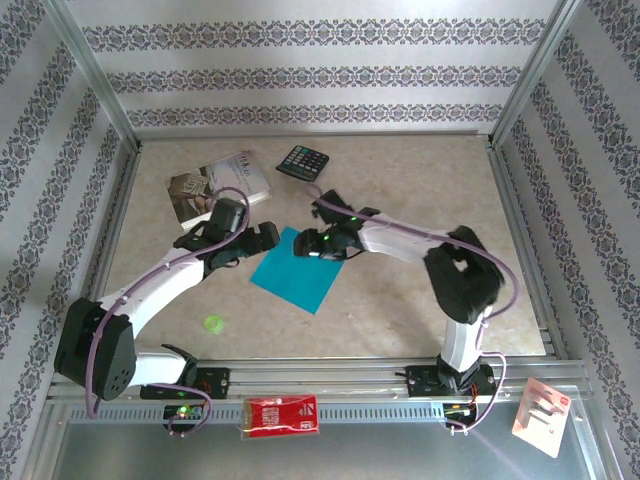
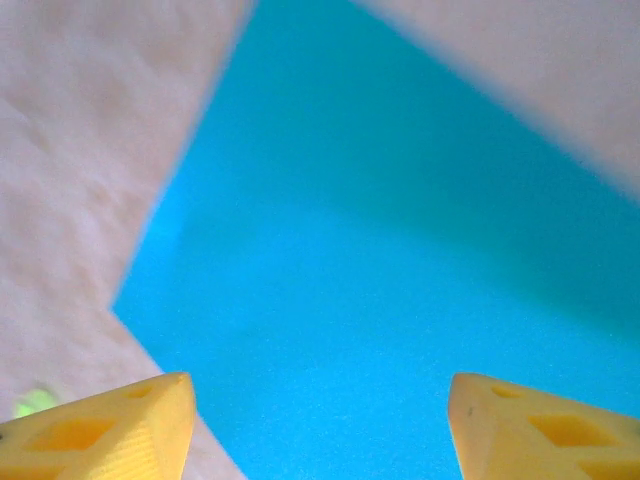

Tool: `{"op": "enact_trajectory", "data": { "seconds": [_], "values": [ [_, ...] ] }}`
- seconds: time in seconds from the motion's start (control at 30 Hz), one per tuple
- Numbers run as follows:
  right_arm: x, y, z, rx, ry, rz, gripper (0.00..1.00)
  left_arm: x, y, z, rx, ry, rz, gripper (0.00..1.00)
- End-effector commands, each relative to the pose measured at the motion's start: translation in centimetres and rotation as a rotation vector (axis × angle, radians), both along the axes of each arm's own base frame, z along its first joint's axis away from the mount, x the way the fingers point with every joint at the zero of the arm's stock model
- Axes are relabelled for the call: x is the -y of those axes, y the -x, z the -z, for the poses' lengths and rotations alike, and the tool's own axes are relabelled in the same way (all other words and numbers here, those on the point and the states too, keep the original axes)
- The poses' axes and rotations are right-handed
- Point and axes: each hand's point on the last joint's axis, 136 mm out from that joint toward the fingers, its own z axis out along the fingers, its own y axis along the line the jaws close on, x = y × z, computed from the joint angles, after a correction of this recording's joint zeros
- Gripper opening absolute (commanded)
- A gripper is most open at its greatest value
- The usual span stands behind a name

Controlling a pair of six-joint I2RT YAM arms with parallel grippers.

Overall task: Fold a paper plane with a square sheet of paper (pick it up from the middle)
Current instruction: Move the square sheet of paper to the center of the table, then first fold the square sheet of paper in half at the center of the table.

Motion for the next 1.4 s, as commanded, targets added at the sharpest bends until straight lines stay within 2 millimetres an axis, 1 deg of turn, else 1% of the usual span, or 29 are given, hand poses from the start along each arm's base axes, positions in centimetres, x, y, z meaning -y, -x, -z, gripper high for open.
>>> {"op": "enact_trajectory", "data": {
  "seconds": [0.0,0.03,0.07,0.1,0.13,0.17,0.23,0.3,0.4,0.47,0.6,0.77,0.87,0.97,1.1,1.23,1.37],
  "values": [
    [6.2,-3.2,-5.3,0.138,-0.033,0.143,0.71,1.5,1.7,1.2,-0.101,-0.124,0.087,1.0],
    [8.7,-3.5,-5.7,0.156,-0.014,0.18,0.72,2.1,2.0,1.6,-0.124,-0.17,0.136,1.0],
    [10.5,-3.6,-5.7,0.168,0.0,0.199,0.74,2.6,2.1,1.9,-0.144,-0.21,0.183,1.0],
    [12.6,-3.7,-6.0,0.187,0.011,0.221,0.78,3.2,2.1,2.1,-0.16,-0.253,0.244,1.0],
    [14.3,-3.5,-6.1,0.203,0.027,0.238,0.82,3.6,2.3,2.5,-0.183,-0.304,0.306,1.0],
    [15.5,-3.3,-6.1,0.218,0.04,0.248,0.86,4.1,2.4,2.8,-0.2,-0.345,0.363,1.0],
    [17.5,-2.8,-6.0,0.241,0.063,0.26,0.93,5.4,2.5,3.8,-0.245,-0.418,0.486,1.0],
    [18.8,-2.3,-5.8,0.253,0.081,0.275,0.98,6.6,2.8,4.7,-0.293,-0.462,0.585,1.0],
    [20.1,-1.9,-5.6,0.257,0.092,0.304,0.98,8.0,2.6,5.6,-0.345,-0.487,0.661,1.0],
    [20.6,-1.7,-5.4,0.256,0.091,0.314,0.98,8.6,2.6,6.3,-0.378,-0.483,0.703,1.0],
    [20.9,-1.5,-4.6,0.239,0.092,0.324,0.98,8.6,2.2,7.4,-0.441,-0.53,0.745,1.0],
    [20.7,-1.4,-3.7,0.213,0.072,0.333,0.98,8.5,2.1,8.8,-0.487,-0.551,0.752,1.0],
    [20.6,-1.4,-3.3,0.208,0.062,0.338,0.98,8.8,2.1,9.5,-0.501,-0.532,0.751,1.0],
    [20.3,-1.4,-3.0,0.197,0.042,0.341,0.98,8.8,2.2,10.7,-0.532,-0.532,0.748,1.0],
    [20.2,-1.1,-2.6,0.186,0.033,0.344,0.98,8.7,2.9,12.2,-0.569,-0.523,0.748,1.0],
    [20.2,-1.0,-2.4,0.179,0.027,0.345,0.98,8.3,3.3,12.7,-0.582,-0.533,0.746,0.99],
    [20.1,-1.0,-2.1,0.17,0.022,0.343,0.98,8.1,3.1,12.5,-0.575,-0.545,0.741,0.97]
  ]
}}
